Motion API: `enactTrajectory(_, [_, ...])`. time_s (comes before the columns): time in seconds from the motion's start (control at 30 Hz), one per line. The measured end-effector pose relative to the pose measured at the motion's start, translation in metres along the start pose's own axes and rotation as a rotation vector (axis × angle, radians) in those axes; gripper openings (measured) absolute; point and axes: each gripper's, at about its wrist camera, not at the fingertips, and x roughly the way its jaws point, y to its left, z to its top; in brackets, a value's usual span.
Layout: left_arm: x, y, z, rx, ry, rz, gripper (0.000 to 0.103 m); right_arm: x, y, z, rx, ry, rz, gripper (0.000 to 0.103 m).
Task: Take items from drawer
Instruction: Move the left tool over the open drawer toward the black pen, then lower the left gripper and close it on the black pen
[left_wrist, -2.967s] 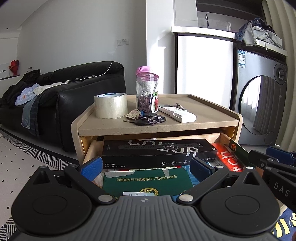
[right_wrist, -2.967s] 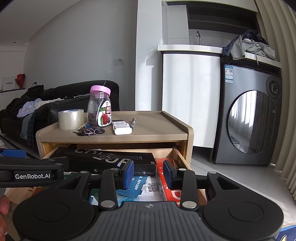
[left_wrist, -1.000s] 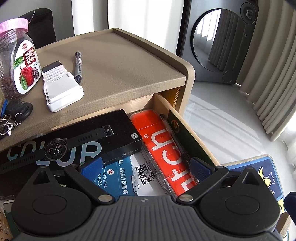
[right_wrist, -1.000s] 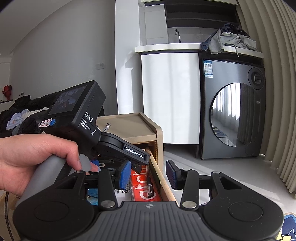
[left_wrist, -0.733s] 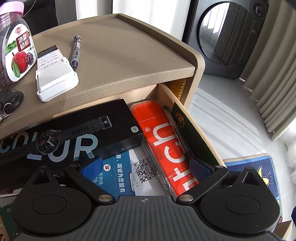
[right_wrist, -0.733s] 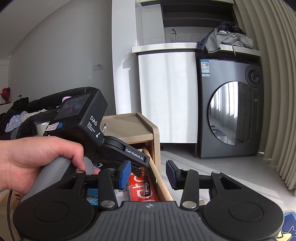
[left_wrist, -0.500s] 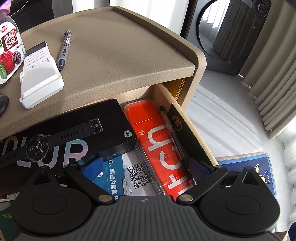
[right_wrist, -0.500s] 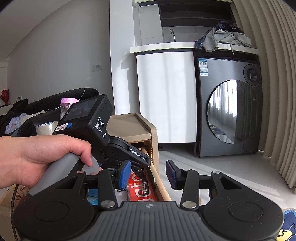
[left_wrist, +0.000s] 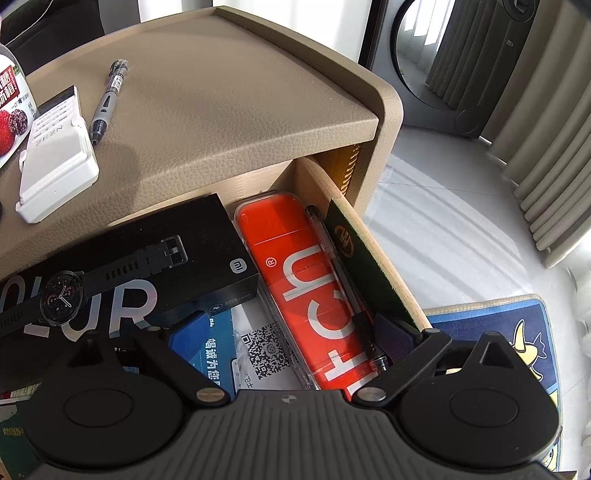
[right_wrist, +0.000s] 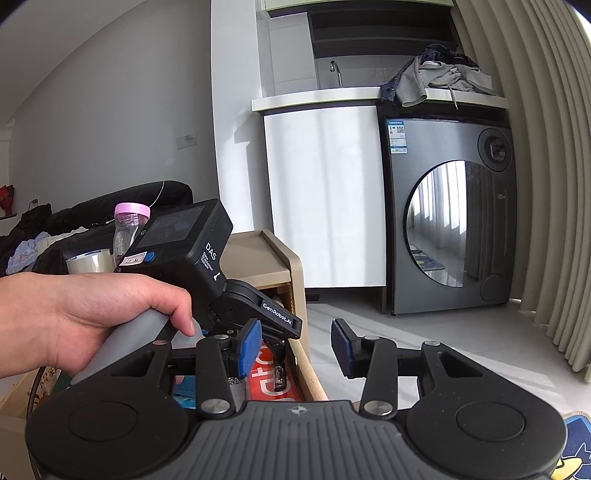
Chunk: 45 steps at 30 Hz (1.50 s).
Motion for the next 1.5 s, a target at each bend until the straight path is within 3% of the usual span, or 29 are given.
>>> enactTrajectory(0.07, [-0.002, 0.001, -0.001, -0.013, 0.02, -0.042, 0.085, 0.0, 0.0, -0.001, 0.002, 0.002, 0.004, 0.046])
enactTrajectory(0.1, [-0.001, 0.005, -0.001, -0.035, 0.044, -0.099, 0.071, 0.0, 0.0, -0.001, 0.004, 0.004, 0.006, 0.046])
enactTrajectory(0.13, [0.0, 0.008, 0.0, -0.058, 0.064, -0.138, 0.064, 0.0, 0.0, -0.001, 0.004, 0.005, 0.007, 0.046])
enactTrajectory(0.33, [-0.004, 0.012, 0.004, -0.024, 0.061, -0.139, 0.063, -0.003, -0.001, -0.001, 0.005, -0.001, 0.008, 0.046])
enactTrajectory(0.6, [-0.009, 0.005, 0.008, 0.026, 0.08, -0.074, 0.066, -0.005, -0.006, -0.001, 0.018, -0.002, -0.001, 0.046])
enactTrajectory(0.8, [-0.009, 0.003, 0.011, 0.026, 0.103, 0.034, 0.09, -0.006, -0.008, -0.003, 0.024, -0.001, -0.003, 0.046])
enactTrajectory(0.87, [-0.009, 0.003, 0.008, 0.058, 0.083, 0.042, 0.09, -0.007, -0.008, -0.003, 0.026, -0.002, 0.001, 0.046])
enactTrajectory(1.0, [-0.026, 0.009, 0.003, 0.025, 0.072, -0.048, 0.052, -0.01, -0.008, -0.002, 0.024, -0.008, 0.003, 0.046])
enactTrajectory(1.13, [-0.034, 0.012, 0.002, 0.053, 0.062, -0.062, 0.037, -0.01, -0.01, -0.001, 0.035, -0.005, 0.003, 0.046])
enactTrajectory(1.2, [-0.037, 0.015, 0.001, 0.04, 0.069, -0.127, 0.023, -0.012, -0.01, -0.001, 0.034, -0.01, 0.004, 0.046])
enactTrajectory(1.27, [-0.038, 0.021, -0.001, 0.024, 0.078, -0.188, 0.025, -0.015, -0.011, -0.001, 0.036, -0.016, 0.006, 0.046])
enactTrajectory(1.33, [-0.04, 0.026, -0.005, 0.015, 0.065, -0.202, 0.024, -0.016, -0.013, -0.001, 0.042, -0.017, 0.008, 0.046])
enactTrajectory(1.5, [-0.045, 0.026, -0.008, 0.037, 0.056, -0.178, 0.024, -0.016, -0.017, -0.003, 0.052, -0.01, 0.002, 0.046])
